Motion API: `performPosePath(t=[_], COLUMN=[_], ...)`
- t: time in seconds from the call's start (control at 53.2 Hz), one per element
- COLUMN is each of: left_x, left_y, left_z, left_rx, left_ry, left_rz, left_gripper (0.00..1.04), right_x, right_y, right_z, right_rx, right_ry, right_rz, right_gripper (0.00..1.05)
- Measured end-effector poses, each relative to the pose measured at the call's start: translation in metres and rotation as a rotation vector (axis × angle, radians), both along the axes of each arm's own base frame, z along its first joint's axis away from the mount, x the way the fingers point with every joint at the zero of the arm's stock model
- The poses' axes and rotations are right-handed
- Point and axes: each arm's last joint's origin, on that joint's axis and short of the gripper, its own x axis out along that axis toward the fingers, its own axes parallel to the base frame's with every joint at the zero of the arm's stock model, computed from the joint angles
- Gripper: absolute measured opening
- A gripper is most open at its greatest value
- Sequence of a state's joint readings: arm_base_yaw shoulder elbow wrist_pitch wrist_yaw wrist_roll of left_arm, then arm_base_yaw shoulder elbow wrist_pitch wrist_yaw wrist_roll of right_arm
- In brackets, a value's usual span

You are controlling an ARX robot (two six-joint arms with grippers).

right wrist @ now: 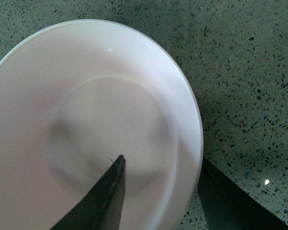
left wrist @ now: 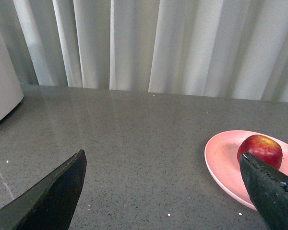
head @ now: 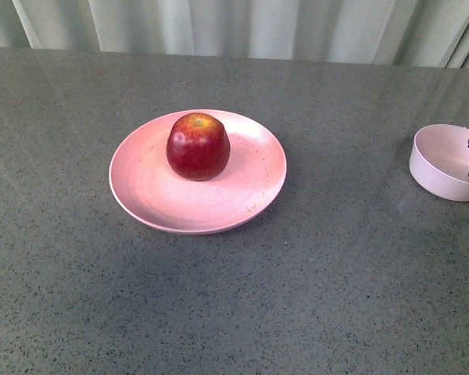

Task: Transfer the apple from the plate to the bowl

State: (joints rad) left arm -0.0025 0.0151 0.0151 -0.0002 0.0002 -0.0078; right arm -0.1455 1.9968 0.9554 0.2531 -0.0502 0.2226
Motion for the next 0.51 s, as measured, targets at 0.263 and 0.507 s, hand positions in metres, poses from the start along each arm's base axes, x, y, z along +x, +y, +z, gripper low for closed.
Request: performPosePath(t=[0.263, 0.507], left_x=[0.000, 0.000], left_y=[0.000, 0.000], left_z=[0.000, 0.000], left_rx=[0.000, 0.000], left_ry=[0.000, 0.000], left_rz=[0.000, 0.000], left_gripper=[0.96, 0.96], right_x=[-0.003, -0.006], right_y=[0.005, 0.044], right_z=[0.005, 0.019], right_rx=[0.055, 0.087], right_ry=[-0.018, -0.046], right_rz=[0.034, 0.122], right_gripper=[0.03, 0.02])
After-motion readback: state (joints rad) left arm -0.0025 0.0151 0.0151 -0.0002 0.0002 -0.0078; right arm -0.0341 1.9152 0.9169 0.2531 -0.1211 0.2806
